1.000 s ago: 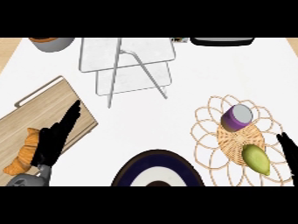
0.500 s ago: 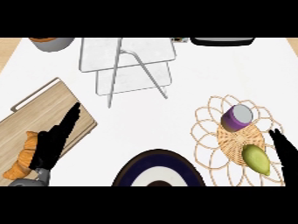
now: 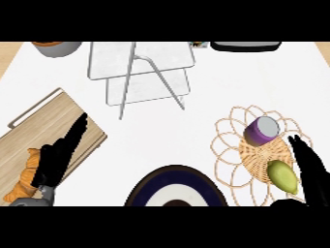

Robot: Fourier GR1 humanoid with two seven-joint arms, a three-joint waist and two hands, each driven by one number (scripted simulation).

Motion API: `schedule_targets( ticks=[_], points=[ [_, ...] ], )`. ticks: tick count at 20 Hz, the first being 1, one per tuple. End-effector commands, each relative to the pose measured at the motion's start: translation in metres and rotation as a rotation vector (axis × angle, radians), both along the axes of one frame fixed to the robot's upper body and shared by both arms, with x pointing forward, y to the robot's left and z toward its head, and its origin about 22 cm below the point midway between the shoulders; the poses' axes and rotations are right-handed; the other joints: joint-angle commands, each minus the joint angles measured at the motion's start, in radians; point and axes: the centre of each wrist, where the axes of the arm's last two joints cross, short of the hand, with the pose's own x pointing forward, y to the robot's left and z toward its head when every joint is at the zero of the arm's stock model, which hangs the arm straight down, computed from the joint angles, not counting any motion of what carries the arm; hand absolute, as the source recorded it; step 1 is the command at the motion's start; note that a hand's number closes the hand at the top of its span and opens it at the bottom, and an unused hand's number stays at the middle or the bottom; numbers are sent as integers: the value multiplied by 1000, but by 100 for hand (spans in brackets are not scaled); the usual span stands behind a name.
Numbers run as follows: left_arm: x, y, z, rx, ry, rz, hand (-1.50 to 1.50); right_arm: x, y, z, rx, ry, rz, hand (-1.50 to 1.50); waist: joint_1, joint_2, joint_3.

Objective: Pick the lemon from the placemat and place it in the tiered shelf

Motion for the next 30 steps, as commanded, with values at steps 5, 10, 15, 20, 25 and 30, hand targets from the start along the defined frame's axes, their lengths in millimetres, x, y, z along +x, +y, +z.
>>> schedule_targets(
  ticks=[5, 10, 15, 20, 25, 30],
  points=[
    [6, 6, -4, 3, 37, 4, 0, 20, -5, -26, -29, 5, 62, 150, 2, 8, 4],
    [-4, -10, -8, -27, 30, -7, 0, 38, 6, -5, -6, -59, 107, 150, 5, 8, 4],
    [-9, -9, -9, -1, 48, -9, 0, 26, -13, -7, -20, -140, 48, 150, 1, 7, 4],
    [-14, -14, -13, -4, 34, 3, 0, 9, 10, -12, -6, -222, -6, 150, -1, 6, 4],
    [-4, 2, -15, -11, 40, -5, 0, 21, 96, 16, -161, 129, 85, 150, 17, 13, -3],
    [2, 2, -5, 3, 41, -13, 0, 19, 152, 80, -143, 127, 62, 150, 4, 6, 1]
  ],
)
